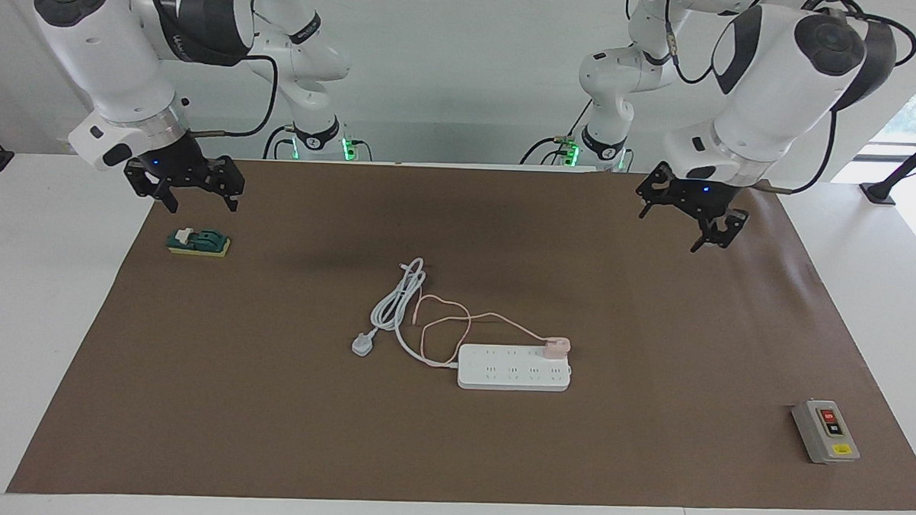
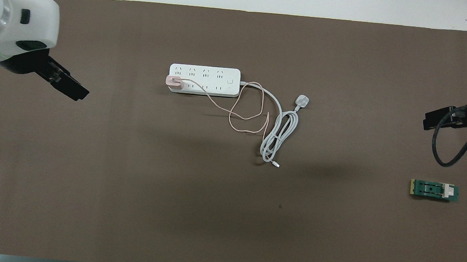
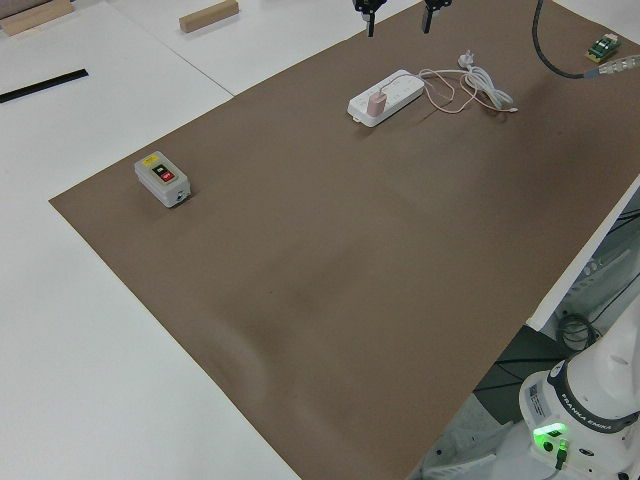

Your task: Plug charger into power strip

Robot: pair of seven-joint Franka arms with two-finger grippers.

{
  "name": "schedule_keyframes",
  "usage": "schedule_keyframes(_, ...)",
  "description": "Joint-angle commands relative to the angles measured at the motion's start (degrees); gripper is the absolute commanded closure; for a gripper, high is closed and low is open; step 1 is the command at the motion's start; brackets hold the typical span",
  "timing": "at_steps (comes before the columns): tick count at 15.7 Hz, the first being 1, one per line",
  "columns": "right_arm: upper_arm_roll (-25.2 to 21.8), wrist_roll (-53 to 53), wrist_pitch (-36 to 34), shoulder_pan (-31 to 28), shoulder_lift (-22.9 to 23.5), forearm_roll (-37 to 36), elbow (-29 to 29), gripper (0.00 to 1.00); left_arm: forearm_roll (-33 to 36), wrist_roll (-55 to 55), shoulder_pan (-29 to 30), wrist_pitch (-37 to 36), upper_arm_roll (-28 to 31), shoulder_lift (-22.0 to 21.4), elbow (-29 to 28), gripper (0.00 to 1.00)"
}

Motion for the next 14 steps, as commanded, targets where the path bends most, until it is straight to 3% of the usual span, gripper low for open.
schedule_keyframes(1, 0.74, -0.09, -0.63, -0.68, -0.79, -0.81, -0.42, 0.0, -1.07, -11.13, 3.71, -2.12, -0.13, -4.26, -2.71, 0.0)
schedule_keyframes(9, 0.65, -0.09, -0.72, -0.77, -0.79, -0.81, -0.42, 0.0, -0.46, -15.81, 5.92, -4.42, 0.31, -6.37, -5.35, 0.0)
schedule_keyframes(12, 0.65, -0.09, -0.63, -0.68, -0.79, -0.81, -0.42, 0.0, 0.69, -24.59, 6.01, -3.97, 0.31, -6.37, -5.35, 0.0)
schedule_keyframes(14, 0.65, -0.09, -0.63, -0.68, -0.79, -0.81, -0.42, 0.0, 1.47, -24.52, 5.92, -4.23, 0.31, -6.2, -5.17, 0.0)
